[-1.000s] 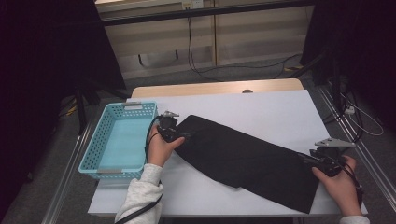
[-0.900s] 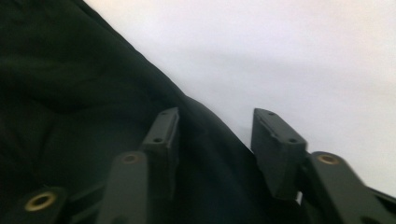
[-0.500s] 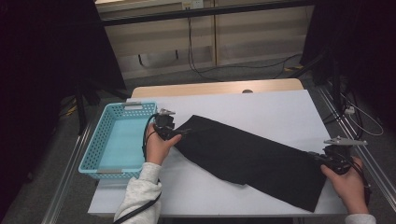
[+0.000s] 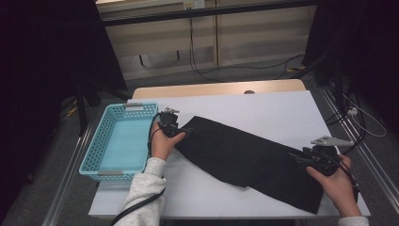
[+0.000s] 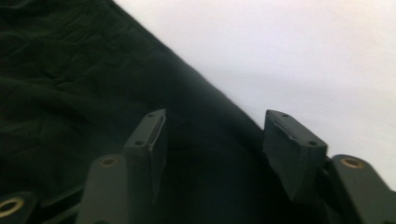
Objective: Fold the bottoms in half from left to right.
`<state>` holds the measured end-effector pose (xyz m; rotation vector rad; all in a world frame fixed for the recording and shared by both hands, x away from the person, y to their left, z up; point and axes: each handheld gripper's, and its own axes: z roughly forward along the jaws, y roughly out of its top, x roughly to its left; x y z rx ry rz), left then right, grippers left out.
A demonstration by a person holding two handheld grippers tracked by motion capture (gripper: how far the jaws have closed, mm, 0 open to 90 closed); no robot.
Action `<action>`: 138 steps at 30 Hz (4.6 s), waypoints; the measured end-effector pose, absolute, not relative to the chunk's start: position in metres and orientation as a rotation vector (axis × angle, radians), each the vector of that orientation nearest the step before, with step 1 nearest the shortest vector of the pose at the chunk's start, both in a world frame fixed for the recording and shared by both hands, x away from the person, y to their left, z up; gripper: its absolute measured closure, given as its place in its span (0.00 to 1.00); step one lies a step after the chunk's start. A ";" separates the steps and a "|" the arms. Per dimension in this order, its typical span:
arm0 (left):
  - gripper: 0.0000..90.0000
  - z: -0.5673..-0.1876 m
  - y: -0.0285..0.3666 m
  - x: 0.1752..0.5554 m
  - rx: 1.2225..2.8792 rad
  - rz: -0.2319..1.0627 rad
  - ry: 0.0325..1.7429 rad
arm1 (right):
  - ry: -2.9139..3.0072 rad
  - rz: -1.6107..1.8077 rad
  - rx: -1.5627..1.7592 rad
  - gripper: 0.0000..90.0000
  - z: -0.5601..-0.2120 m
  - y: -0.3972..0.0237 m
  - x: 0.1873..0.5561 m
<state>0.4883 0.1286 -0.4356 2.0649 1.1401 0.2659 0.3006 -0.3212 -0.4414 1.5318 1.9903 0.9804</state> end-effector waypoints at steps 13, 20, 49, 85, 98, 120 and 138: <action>0.18 -0.445 0.128 0.494 2.093 0.288 1.175 | 2.048 1.055 1.464 0.27 -0.439 -0.296 0.301; 0.17 -0.457 0.131 0.495 2.117 0.307 1.190 | 2.084 1.070 1.433 0.27 -0.440 -0.285 0.307; 0.61 -0.451 0.118 0.485 2.157 0.298 1.214 | 2.136 1.122 1.382 0.29 -0.438 -0.265 0.321; 0.93 -0.407 0.136 0.491 2.082 0.194 1.342 | 2.114 1.160 1.381 0.17 -0.437 -0.271 0.317; 0.93 -0.406 0.139 0.492 2.086 0.216 1.345 | 2.089 1.149 1.394 0.18 -0.436 -0.276 0.317; 0.93 -0.406 0.139 0.491 2.087 0.226 1.337 | 2.078 0.861 1.391 0.70 -0.459 -0.305 0.346; 0.93 -0.407 0.141 0.490 2.079 0.221 1.334 | 2.099 0.900 1.446 0.85 -0.457 -0.310 0.347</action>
